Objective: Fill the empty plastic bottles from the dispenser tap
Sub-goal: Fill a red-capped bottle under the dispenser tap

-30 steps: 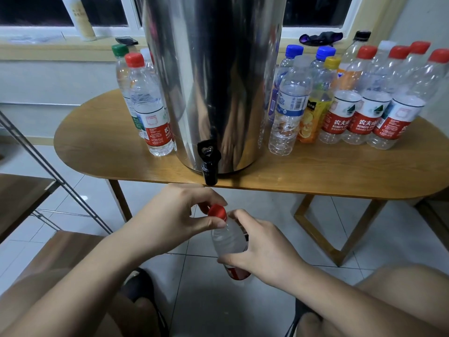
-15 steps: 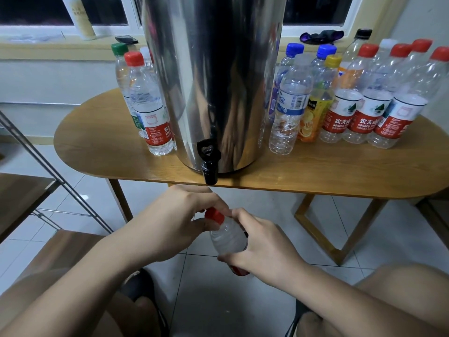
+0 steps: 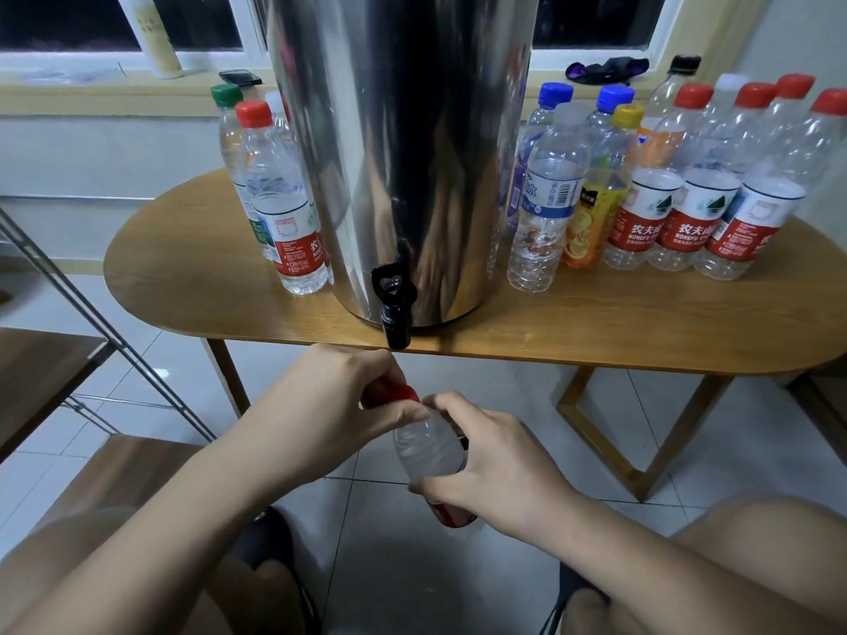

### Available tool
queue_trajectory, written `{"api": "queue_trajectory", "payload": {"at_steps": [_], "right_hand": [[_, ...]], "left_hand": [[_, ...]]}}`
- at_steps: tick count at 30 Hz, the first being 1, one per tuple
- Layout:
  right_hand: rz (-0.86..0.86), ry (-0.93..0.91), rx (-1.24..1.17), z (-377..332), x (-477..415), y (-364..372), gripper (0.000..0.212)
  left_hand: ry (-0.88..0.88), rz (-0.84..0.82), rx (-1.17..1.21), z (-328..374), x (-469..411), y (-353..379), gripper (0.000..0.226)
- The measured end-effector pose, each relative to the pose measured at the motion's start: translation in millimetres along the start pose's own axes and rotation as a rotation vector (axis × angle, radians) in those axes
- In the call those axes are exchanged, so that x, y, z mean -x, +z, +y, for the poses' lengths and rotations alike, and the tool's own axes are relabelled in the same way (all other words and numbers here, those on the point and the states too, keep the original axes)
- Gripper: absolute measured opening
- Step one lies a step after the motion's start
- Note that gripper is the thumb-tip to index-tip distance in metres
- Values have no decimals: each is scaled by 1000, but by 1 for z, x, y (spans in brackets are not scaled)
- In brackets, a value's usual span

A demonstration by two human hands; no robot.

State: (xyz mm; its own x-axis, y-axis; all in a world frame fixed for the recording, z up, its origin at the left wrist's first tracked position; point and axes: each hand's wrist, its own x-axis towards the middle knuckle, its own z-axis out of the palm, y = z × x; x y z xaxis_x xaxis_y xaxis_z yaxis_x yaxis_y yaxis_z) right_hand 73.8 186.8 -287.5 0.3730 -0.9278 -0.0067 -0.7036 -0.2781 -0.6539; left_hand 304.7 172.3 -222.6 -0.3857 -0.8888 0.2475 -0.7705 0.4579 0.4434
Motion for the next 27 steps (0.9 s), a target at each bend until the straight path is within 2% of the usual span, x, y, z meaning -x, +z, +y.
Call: {"api": "queue_trajectory", "payload": {"at_steps": [5,8,12,17,21,25,27], "right_hand": [[20,3,17,-2,0,-6,71],[35,0,15,-2,1,-10,70],[43,-12,-68,-3,1,-17,72],[114,-50,-178,-6,0,-35,75],[154,-65,-368,-10,-3,-49,68],[218,-115,-544,-23,-4,-59,65],[239,-142,-611,-29,-5,-60,67]], "left_hand": [[59,-36,-21,6,3,0,22],[76,-27,7,8,3,1,21],[62,81,157,11,5,-1,22],[-38,216,345,7,8,-3,20],[-123,107,426,-8,13,5,25],[-89,-87,458,-8,18,13,43],[-77,-109,440,-4,19,18,52]]}}
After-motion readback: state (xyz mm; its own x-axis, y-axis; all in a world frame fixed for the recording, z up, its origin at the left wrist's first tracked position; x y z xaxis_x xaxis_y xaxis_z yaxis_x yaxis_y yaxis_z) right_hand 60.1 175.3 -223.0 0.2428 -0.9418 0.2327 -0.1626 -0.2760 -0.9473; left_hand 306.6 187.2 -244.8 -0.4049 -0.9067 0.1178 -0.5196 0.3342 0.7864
